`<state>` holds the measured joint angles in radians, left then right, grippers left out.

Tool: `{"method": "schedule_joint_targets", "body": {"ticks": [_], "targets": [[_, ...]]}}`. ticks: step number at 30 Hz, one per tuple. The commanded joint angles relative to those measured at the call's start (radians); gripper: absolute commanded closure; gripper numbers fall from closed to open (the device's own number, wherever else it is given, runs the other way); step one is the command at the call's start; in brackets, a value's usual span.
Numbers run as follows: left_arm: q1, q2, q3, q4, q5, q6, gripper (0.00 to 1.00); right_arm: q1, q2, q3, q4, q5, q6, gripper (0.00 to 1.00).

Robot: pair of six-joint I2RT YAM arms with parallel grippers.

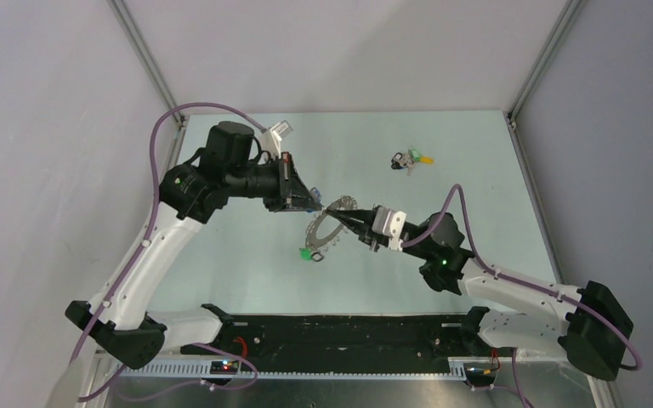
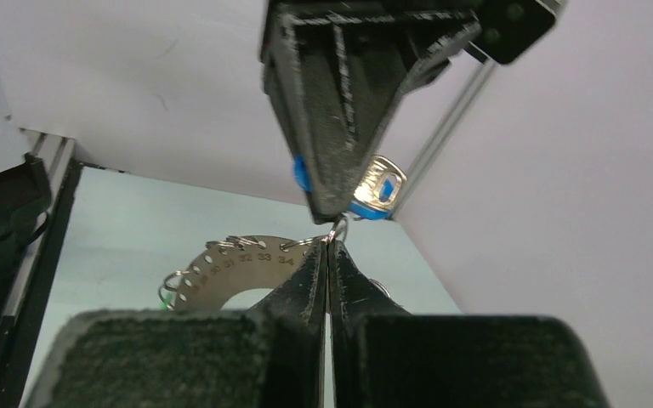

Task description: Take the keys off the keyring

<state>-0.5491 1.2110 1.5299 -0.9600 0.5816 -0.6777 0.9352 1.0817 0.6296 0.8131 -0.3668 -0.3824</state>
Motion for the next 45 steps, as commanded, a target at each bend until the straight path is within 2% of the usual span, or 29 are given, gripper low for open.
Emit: {"method": "schedule_joint_targets", "body": {"ticks": [1,6,8,11,16,21,28,34,37,41,45], "targets": [[0.017,-0.012,-0.019,0.033,0.029,-0.025,1.0,0.023,-0.049,-0.018,0.079,-0.079,-0.092,1.0],[0.017,0.019,-0.055,0.033,0.042,-0.02,1.0,0.037,-0.059,-0.02,0.098,-0.152,-0.169,1.0],[0.017,0.027,-0.064,0.032,0.047,-0.016,1.0,0.043,-0.059,-0.019,0.093,-0.13,-0.184,1.0],[0.018,0.029,-0.068,0.032,0.014,0.01,1.0,0.043,-0.074,-0.025,0.078,-0.006,-0.161,1.0],[0.017,0.037,-0.07,0.041,-0.209,0.107,1.0,0.04,-0.194,-0.07,-0.03,0.18,-0.124,1.0],[0.005,0.125,-0.083,0.158,-0.397,0.154,1.0,0.029,-0.38,-0.076,-0.295,0.386,-0.09,1.0],[-0.039,0.39,-0.072,0.542,-0.428,0.074,1.0,-0.01,-0.609,-0.069,-0.527,0.644,-0.037,1.0],[-0.084,0.652,0.061,0.794,-0.378,-0.011,1.0,-0.046,-0.675,-0.068,-0.592,0.877,-0.051,1.0],[-0.092,0.808,0.113,0.987,-0.325,-0.121,1.0,-0.066,-0.701,-0.068,-0.593,0.91,-0.05,1.0],[-0.096,1.033,0.27,1.119,-0.317,-0.258,1.0,-0.08,-0.721,-0.068,-0.579,0.915,-0.049,1.0],[-0.104,1.295,0.605,1.177,-0.302,-0.439,1.0,-0.087,-0.712,-0.067,-0.555,0.918,-0.053,1.0]]}}
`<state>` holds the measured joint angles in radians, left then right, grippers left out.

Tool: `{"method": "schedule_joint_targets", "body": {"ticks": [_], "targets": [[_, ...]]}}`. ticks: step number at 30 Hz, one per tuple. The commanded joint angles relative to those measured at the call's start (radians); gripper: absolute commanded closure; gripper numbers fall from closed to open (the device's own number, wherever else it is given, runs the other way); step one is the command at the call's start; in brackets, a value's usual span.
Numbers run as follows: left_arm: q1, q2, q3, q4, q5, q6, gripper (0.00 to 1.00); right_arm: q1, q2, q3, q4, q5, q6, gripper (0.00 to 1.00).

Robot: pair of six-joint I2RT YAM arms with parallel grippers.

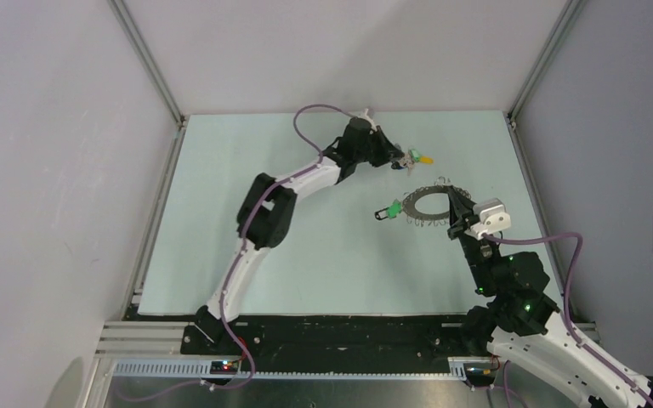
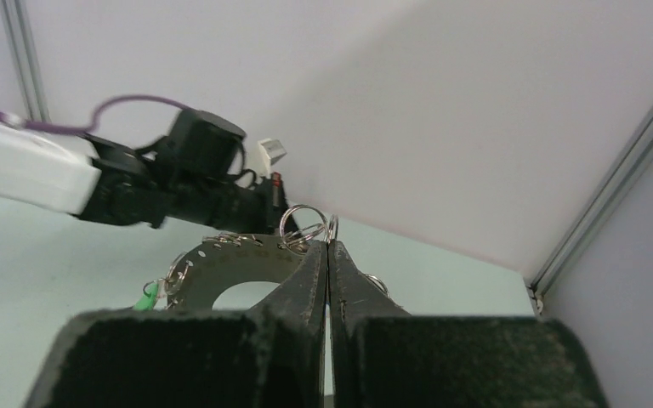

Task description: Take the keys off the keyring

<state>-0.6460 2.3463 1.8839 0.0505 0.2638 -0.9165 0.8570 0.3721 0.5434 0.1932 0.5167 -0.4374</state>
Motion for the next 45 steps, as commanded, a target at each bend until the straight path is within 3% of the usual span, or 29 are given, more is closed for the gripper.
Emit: {"method": "schedule_joint_targets", "body": {"ticks": [1,2,3,5,6,13,21,28,31,35,37,40,43,45], "targets": [[-0.009,0.237,0.308,0.169,0.005,-0.247,0.92,-0.011,0.001,0.02,0.069,0.036,-0.001,1.0],[-0.012,0.269,0.397,0.167,-0.007,-0.26,0.75,-0.013,0.007,0.022,0.076,0.034,-0.001,1.0],[-0.014,0.309,0.421,0.163,-0.045,-0.278,0.31,-0.016,0.01,0.023,0.078,0.033,-0.001,1.0],[-0.017,0.316,0.441,0.162,-0.094,-0.276,0.05,-0.017,0.019,0.029,0.077,0.027,0.002,1.0],[-0.017,0.304,0.414,0.161,-0.117,-0.26,0.03,-0.017,0.021,0.033,0.074,0.026,0.004,1.0],[-0.008,-0.029,0.058,0.127,-0.194,-0.094,0.0,-0.024,0.034,0.041,0.065,0.03,0.019,1.0],[0.076,-0.631,-0.538,0.055,-0.289,0.091,0.0,-0.028,0.073,0.066,-0.068,-0.069,0.104,1.0],[0.164,-1.222,-0.846,-0.257,-0.495,0.318,0.0,-0.029,0.184,0.075,-0.139,-0.215,0.247,1.0],[0.184,-1.452,-0.959,-0.332,-0.537,0.414,0.0,-0.031,0.338,0.075,-0.056,-0.27,0.304,1.0],[0.192,-1.648,-1.004,-0.399,-0.601,0.542,0.0,-0.038,0.593,0.107,0.21,-0.357,0.333,1.0],[0.192,-1.703,-0.999,-0.426,-0.638,0.61,0.0,-0.051,0.751,0.206,0.311,-0.398,0.335,1.0],[0.192,-1.744,-0.994,-0.449,-0.702,0.673,0.0,-0.064,0.997,0.494,0.361,-0.465,0.324,1.0],[0.192,-1.786,-1.007,-0.456,-0.772,0.719,0.0,-0.089,1.121,0.699,0.453,-0.547,0.352,1.0],[0.192,-1.81,-1.02,-0.456,-0.8,0.735,0.0,-0.104,1.188,0.819,0.526,-0.589,0.406,0.56]]}}
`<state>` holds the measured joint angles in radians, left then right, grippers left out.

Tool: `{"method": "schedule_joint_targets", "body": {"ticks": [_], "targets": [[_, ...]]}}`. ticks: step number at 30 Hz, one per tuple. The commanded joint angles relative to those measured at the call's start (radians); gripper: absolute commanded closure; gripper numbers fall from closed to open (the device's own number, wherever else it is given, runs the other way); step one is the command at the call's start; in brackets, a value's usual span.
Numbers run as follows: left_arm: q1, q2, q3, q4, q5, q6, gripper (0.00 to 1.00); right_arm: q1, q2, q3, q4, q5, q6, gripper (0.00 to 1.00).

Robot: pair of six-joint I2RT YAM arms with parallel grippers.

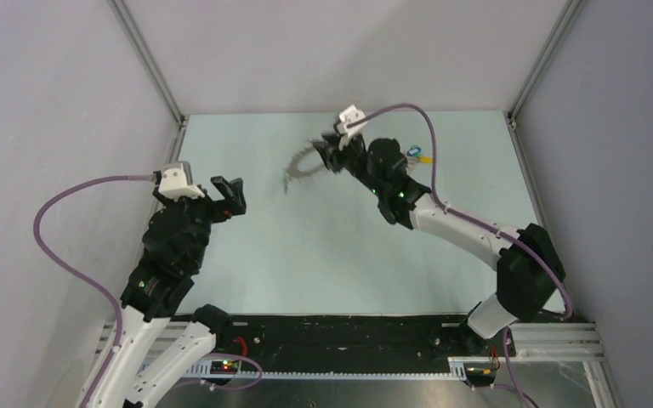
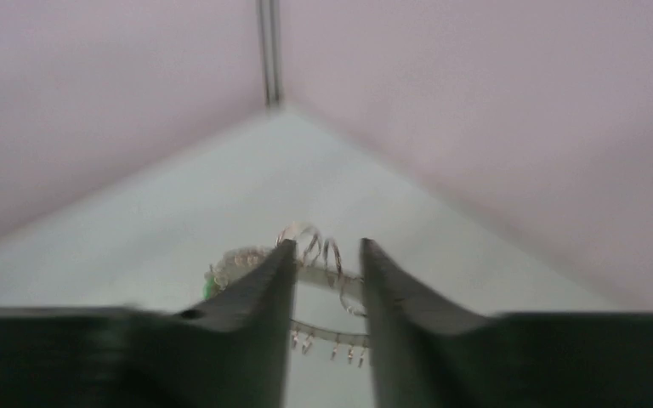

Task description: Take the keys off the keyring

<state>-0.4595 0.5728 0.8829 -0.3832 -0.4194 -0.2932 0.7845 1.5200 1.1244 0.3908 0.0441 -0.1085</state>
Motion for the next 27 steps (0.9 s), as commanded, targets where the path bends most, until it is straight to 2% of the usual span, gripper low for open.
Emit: {"method": "schedule_joint_targets", "body": {"ticks": [1,3,5,8,12,16,22,27], "targets": [[0.005,-0.043,-0.022,-0.021,-0.129,0.116,0.0,-0.033,0.068,0.297,0.35,-0.121,0.098,0.15],[0.005,-0.056,-0.029,-0.021,-0.133,0.128,0.0,-0.035,0.073,0.333,0.316,-0.126,0.105,0.02],[0.005,-0.064,-0.034,-0.02,-0.116,0.134,0.0,-0.035,0.044,0.335,0.189,-0.12,0.101,0.01],[0.005,-0.055,-0.031,-0.019,-0.099,0.11,0.0,-0.035,-0.044,0.276,0.007,-0.086,0.094,0.01],[0.005,-0.047,-0.023,-0.019,-0.065,0.052,0.0,-0.033,-0.202,0.003,0.001,0.013,0.092,0.01],[0.005,-0.073,-0.035,-0.006,-0.05,0.039,0.0,-0.031,-0.361,-0.141,-0.051,0.084,0.091,0.01],[0.005,-0.128,-0.06,0.009,-0.041,0.076,0.0,-0.031,-0.552,-0.252,-0.194,0.188,0.031,0.01],[0.005,-0.146,-0.065,0.014,-0.033,0.107,0.0,-0.034,-0.656,-0.322,-0.24,0.204,0.011,0.01]]}}
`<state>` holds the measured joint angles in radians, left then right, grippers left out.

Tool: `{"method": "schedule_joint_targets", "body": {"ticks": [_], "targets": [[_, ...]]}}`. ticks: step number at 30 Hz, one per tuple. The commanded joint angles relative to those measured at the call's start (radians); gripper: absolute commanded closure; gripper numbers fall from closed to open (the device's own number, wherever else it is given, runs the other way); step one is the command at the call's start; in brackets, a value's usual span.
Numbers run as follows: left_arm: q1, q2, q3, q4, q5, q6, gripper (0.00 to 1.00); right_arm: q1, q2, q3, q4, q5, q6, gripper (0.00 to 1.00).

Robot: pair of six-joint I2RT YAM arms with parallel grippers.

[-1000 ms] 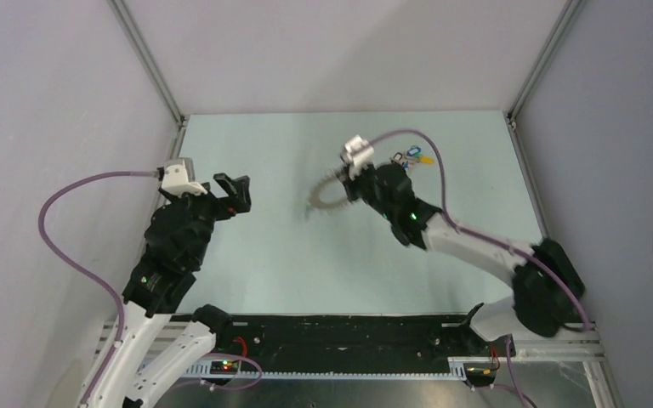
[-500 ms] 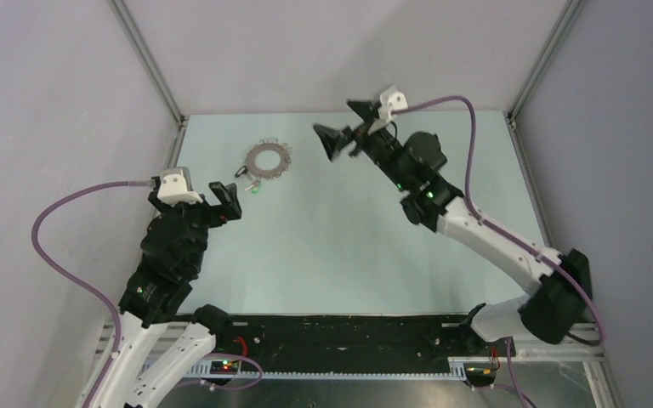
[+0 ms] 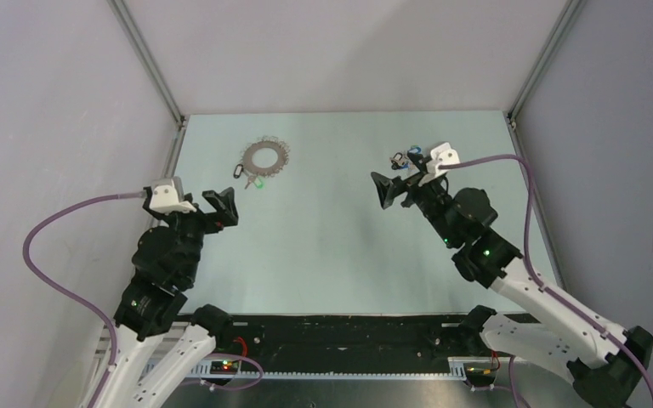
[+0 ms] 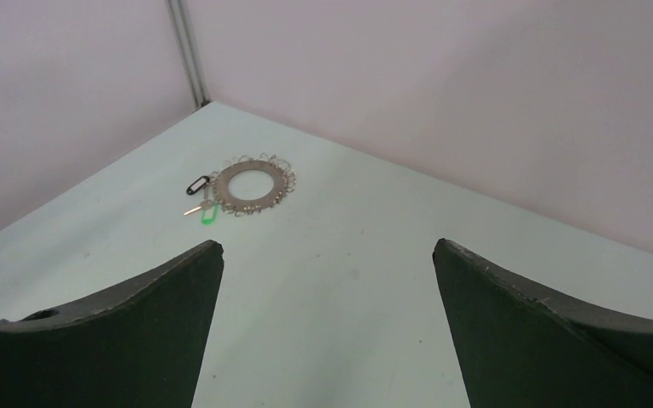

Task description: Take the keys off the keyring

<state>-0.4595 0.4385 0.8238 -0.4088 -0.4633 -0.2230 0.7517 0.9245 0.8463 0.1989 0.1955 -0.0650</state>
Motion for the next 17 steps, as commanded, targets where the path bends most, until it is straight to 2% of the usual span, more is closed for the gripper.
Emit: {"method": "schedule_joint_targets", "body": {"ticks": [1,17], "targets": [[0.005,-0.012,-0.007,0.039,0.013,0.043,0.0,-0.001,-0.068,-0.049,-0.053,0.054,-0.03,0.01],[0.005,-0.021,-0.022,0.043,0.0,0.043,0.0,-0.002,-0.14,-0.084,-0.091,0.046,-0.04,0.01]]}}
